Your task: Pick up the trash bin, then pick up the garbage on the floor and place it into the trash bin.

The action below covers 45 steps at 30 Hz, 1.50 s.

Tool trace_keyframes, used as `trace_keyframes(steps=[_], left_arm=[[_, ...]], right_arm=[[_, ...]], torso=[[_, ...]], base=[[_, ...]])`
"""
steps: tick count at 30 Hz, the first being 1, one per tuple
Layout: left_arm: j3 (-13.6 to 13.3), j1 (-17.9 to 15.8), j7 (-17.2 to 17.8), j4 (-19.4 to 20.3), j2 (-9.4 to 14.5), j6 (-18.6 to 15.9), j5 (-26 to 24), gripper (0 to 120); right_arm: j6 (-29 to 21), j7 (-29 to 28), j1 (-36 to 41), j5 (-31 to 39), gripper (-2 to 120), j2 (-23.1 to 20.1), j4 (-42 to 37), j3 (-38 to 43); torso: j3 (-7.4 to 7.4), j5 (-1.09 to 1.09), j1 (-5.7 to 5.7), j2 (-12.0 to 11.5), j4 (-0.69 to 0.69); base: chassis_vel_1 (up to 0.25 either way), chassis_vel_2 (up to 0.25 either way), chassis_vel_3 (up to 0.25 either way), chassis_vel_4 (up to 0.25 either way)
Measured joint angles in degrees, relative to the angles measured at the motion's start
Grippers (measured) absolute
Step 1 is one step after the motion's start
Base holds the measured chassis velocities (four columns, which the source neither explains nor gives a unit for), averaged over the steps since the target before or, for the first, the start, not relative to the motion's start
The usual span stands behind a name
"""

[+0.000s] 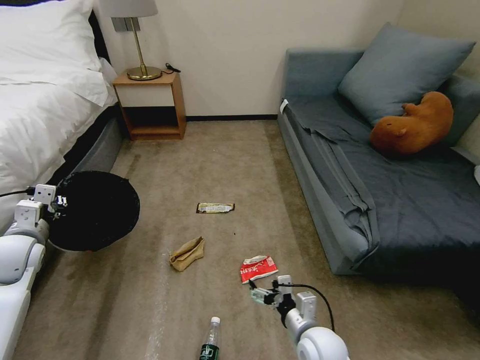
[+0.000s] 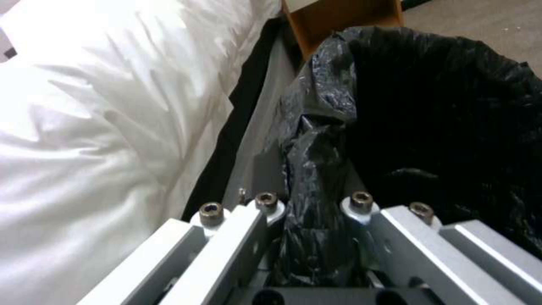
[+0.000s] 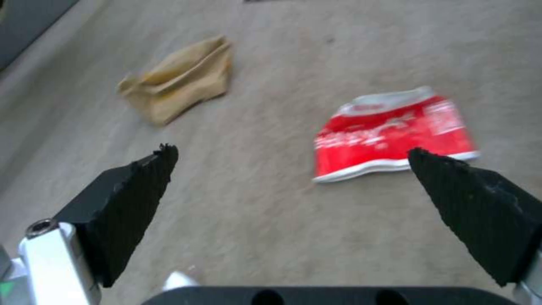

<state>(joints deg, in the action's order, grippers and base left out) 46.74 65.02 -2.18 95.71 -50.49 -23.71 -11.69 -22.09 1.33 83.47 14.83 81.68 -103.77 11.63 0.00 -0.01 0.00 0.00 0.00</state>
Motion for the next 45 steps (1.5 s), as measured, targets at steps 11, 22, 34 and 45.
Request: trace_keyframes(steps=[11, 22, 34, 45], left_arm=[[1.0, 0.6, -0.5, -0.1, 0.5, 0.1, -0.2, 6], [1.3, 1.2, -0.7, -0.1, -1.3, 0.4, 1.4, 6], [1.7, 0.9, -0.7, -0.2, -3.0, 0.4, 3.6, 6], [1.7, 1.1, -0.6, -0.4, -4.6, 0.4, 6.0, 6]], right_arm=[[-3.0, -0.8, -4.9, 0.9, 100, -1.0, 6.2, -7.4], [-7.4, -2.8, -14.4, 8.7, 100, -4.9, 10.8, -20.7], [-11.5, -5.0, -28.2, 20.0, 100, -19.7, 7.8, -32.7], [-11.7, -4.5, -33.6, 23.3, 100, -23.2, 9.1, -41.6]], torso=[[0.0, -0.23, 0.0, 0.0, 0.01], [0.0, 0.45, 0.0, 0.0, -0.02], [0.0, 0.05, 0.0, 0.0, 0.0], [0.0, 0.02, 0.01, 0.0, 0.0]], base=[[0.0, 0.0, 0.0, 0.0], [0.0, 0.0, 0.0, 0.0], [0.0, 0.0, 0.0, 0.0], [0.0, 0.0, 0.0, 0.0]])
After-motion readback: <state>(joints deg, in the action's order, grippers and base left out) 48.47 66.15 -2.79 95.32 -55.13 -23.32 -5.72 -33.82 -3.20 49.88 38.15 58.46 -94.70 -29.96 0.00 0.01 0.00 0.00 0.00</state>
